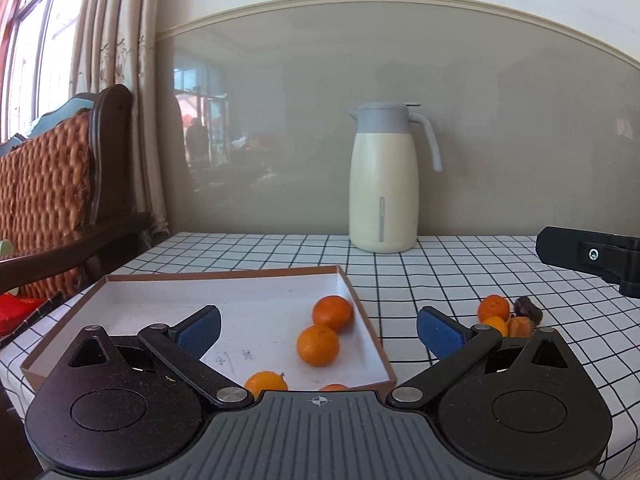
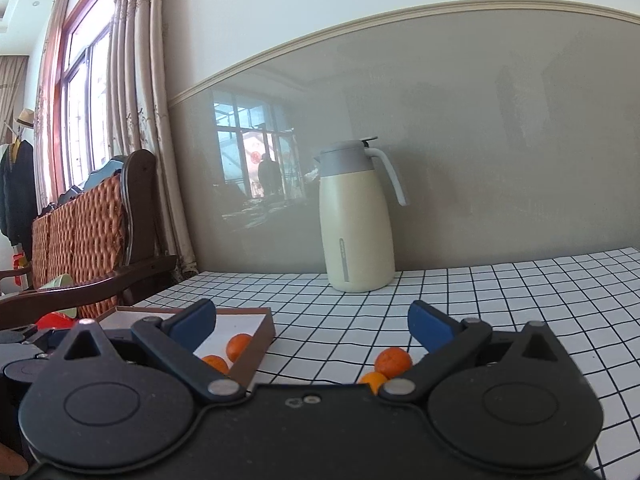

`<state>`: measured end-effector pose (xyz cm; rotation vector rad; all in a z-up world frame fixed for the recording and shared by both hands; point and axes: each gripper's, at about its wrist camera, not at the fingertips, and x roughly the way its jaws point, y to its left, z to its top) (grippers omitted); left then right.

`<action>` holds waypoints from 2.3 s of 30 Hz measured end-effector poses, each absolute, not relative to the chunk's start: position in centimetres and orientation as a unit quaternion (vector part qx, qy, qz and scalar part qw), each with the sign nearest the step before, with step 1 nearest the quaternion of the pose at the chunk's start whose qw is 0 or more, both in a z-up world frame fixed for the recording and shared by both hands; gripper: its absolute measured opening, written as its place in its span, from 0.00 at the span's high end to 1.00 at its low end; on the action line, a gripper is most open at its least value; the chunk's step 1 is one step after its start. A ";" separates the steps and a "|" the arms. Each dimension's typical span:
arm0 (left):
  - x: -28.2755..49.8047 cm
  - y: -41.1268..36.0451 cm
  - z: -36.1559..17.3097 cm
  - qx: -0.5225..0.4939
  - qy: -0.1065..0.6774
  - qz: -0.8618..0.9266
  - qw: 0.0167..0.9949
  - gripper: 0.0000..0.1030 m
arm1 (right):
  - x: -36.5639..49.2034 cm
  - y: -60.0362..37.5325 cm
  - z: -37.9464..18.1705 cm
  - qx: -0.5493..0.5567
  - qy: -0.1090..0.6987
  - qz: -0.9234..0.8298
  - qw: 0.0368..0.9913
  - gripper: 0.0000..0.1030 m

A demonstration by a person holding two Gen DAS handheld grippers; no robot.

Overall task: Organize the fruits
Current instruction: 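Move both open tools back toward the remaining fruit, then close the right tool on a brown carrot piece while the left tool approaches a small orange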

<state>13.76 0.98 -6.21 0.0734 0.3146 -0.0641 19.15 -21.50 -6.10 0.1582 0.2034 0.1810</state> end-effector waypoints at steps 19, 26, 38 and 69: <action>15.5 -5.8 -7.3 0.050 0.174 -0.092 0.979 0.00 | 19.1 -26.0 -8.4 0.074 0.151 0.003 0.986 0.16; 16.2 -6.6 -7.7 0.067 0.177 -0.086 0.978 0.00 | 20.8 -26.2 -9.4 0.071 0.172 -0.033 0.982 0.15; 16.9 -4.3 -7.5 0.040 0.184 -0.066 0.980 0.00 | 25.3 -24.4 -12.1 0.056 0.233 -0.061 0.969 0.18; 18.5 -7.8 -8.7 0.051 0.199 -0.097 0.974 0.00 | 26.1 -26.1 -11.9 0.050 0.257 -0.063 0.963 0.27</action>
